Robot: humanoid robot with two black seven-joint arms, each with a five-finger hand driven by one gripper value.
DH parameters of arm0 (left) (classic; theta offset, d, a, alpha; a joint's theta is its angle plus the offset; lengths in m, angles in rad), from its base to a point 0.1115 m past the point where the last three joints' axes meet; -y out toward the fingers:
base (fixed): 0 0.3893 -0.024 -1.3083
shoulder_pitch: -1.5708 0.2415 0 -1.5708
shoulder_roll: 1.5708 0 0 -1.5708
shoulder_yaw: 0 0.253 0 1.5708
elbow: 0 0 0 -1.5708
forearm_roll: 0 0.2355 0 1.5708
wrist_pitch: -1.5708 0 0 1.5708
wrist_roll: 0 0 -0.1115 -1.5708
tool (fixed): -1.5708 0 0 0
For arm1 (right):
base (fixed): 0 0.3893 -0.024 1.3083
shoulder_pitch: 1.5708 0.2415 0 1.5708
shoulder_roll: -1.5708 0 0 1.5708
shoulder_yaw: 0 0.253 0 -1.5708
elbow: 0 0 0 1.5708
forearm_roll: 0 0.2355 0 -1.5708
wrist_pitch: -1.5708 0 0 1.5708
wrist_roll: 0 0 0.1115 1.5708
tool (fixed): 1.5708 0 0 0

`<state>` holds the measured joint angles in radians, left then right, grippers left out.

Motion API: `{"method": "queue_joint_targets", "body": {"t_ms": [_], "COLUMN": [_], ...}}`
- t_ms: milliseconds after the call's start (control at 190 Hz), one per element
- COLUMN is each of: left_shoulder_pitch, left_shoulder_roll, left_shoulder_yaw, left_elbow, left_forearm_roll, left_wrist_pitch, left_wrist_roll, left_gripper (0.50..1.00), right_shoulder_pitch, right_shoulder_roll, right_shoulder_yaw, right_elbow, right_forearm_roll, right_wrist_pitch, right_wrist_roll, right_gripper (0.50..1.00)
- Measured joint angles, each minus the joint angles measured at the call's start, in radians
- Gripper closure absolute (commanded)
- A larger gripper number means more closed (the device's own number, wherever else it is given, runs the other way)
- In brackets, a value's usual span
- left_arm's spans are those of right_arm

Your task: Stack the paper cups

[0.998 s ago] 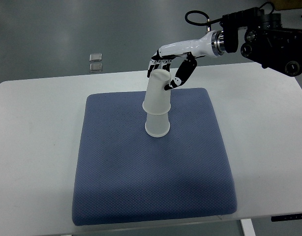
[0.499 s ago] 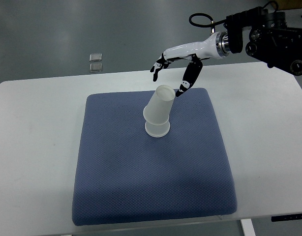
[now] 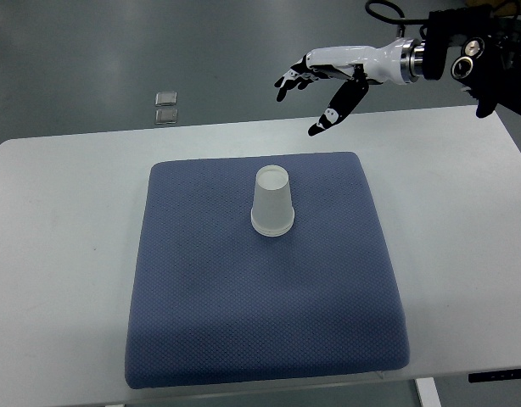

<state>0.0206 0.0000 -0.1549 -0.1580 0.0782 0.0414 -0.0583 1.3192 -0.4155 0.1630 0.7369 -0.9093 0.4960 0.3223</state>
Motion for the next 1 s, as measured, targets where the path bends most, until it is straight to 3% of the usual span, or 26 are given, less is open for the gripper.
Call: {"method": "queue_joint_targets", "body": {"t_ms": [310,641,998], "left_shoulder_pitch": [0.000,0.000,0.000], "left_shoulder_roll": [0.000,0.000,0.000], "left_shoulder_yaw": [0.000,0.000,0.000], "left_elbow": [0.000,0.000,0.000], "left_forearm_roll": [0.000,0.000,0.000], "left_wrist_pitch": [0.000,0.000,0.000], "left_wrist_roll": [0.000,0.000,0.000], "left_gripper": [0.500,0.500,0.500], "right_shoulder_pitch": [-0.209,-0.331,-0.410], "right_shoulder_roll": [0.019,0.062,0.132], "right_shoulder_yaw": [0.165,0.172,0.222], "right_elbow": [-0.216,-0.235,-0.235], "right_forearm_roll": [0.384,0.806,0.982], "right_wrist_pitch": [-0.136,-0.365,-0.393], "right_wrist_roll": [-0.054,-0.090,-0.092], "right_gripper": [0.595,0.595,0.583]}}
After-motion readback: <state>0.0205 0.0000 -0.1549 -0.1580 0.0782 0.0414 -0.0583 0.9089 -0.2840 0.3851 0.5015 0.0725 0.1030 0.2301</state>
